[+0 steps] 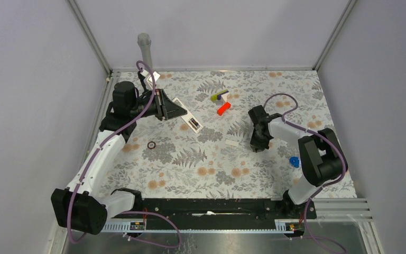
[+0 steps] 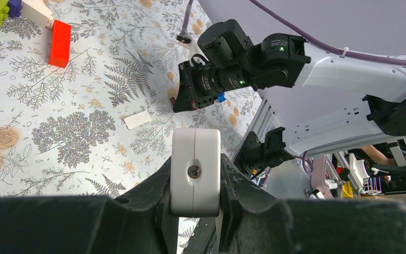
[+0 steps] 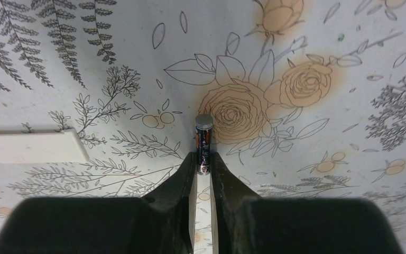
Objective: Load the batteries into the remote control
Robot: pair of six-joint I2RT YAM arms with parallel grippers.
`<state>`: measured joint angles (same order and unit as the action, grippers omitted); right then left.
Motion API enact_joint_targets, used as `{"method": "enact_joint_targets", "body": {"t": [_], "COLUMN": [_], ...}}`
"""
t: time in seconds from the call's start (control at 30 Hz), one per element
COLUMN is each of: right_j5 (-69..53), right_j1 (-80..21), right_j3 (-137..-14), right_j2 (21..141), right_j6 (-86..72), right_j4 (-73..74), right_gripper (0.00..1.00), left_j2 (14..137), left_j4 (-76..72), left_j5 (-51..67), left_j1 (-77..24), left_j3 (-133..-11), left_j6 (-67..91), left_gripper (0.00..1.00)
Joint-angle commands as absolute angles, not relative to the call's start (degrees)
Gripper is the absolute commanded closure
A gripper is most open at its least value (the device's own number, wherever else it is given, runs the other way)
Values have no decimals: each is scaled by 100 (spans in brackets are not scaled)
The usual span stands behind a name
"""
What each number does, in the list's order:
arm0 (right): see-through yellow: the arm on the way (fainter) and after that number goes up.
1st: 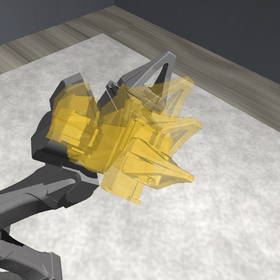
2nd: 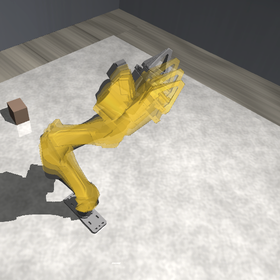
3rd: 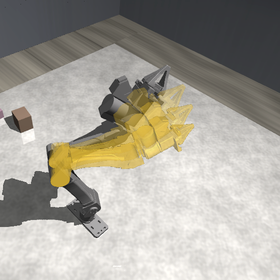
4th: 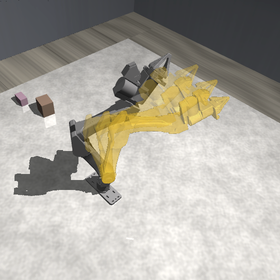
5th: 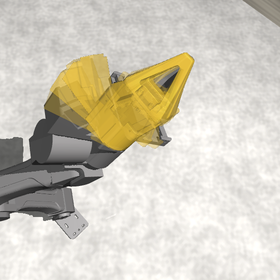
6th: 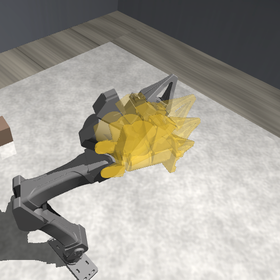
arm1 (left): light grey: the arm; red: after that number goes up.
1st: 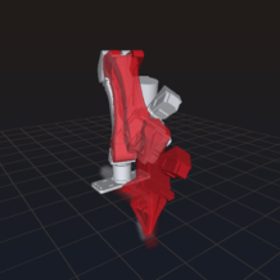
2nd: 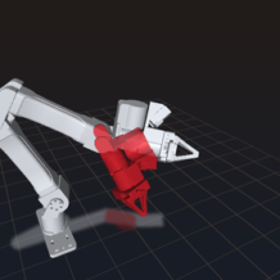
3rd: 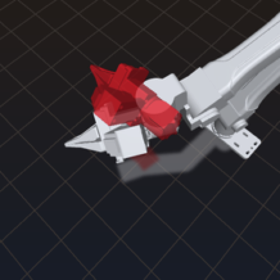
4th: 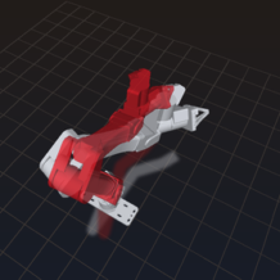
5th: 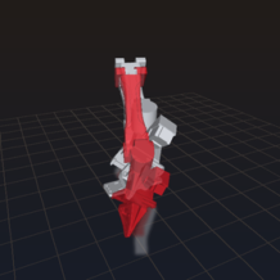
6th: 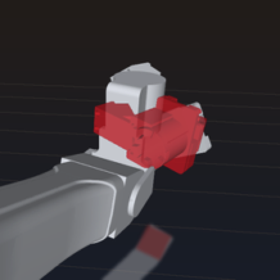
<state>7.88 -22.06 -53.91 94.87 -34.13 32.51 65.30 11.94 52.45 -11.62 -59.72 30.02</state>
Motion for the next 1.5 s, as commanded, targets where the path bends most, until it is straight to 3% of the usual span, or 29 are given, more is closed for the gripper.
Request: {"method": "enact_joint_targets", "body": {"t": [0.0,0.07,0.37,0.6,0.7,0.77,0.87,0.93,1.07,1.2,1.47], "right_j5": [704,660,858,824,920,1030,1258,1099,-330,-1018,-219], "right_j1": [-2165,-2167,-2159,-2111,-2114,-2110,-2111,-2109,-2109,-2117,-2697], "right_j3": [-5050,-4847,-5059,-5381,-5582,-5676,-5802,-5881,-5934,-5860,-5134], "right_j2": [9028,8784,8823,9093,8967,8757,8402,8311,8476,8542,8230], "right_j6": [-4864,-5661,-7815,-8096,-7853,-7605,-6466,-4917,-1353,495,3231], "right_j4": [2981,2807,3275,3537,3731,3734,3205,2608,2068,2552,2506], "right_gripper": [89,94,85,67,51,49,48,46,44,43,41], "left_j2": [6337,6316,6204,6288,6303,6307,6323,6343,6380,6370,6303], "left_j4": [864,855,776,567,639,651,671,674,772,855,1059], "left_j5": [5314,5282,5178,5224,5117,5026,4928,4897,4859,4842,4659], "left_j1": [-1137,-1141,-1136,-1134,-1134,-1134,-1134,-1127,-1101,-1043,-985], "left_j3": [-6017,-5982,-5817,-5818,-5850,-5867,-5908,-5944,-6032,-6075,-6029], "left_j6": [2922,2914,2929,3059,3046,3041,3033,3032,2992,2961,2999], "left_gripper": [100,100,100,100,100,100,100,100,100,100,100]}}
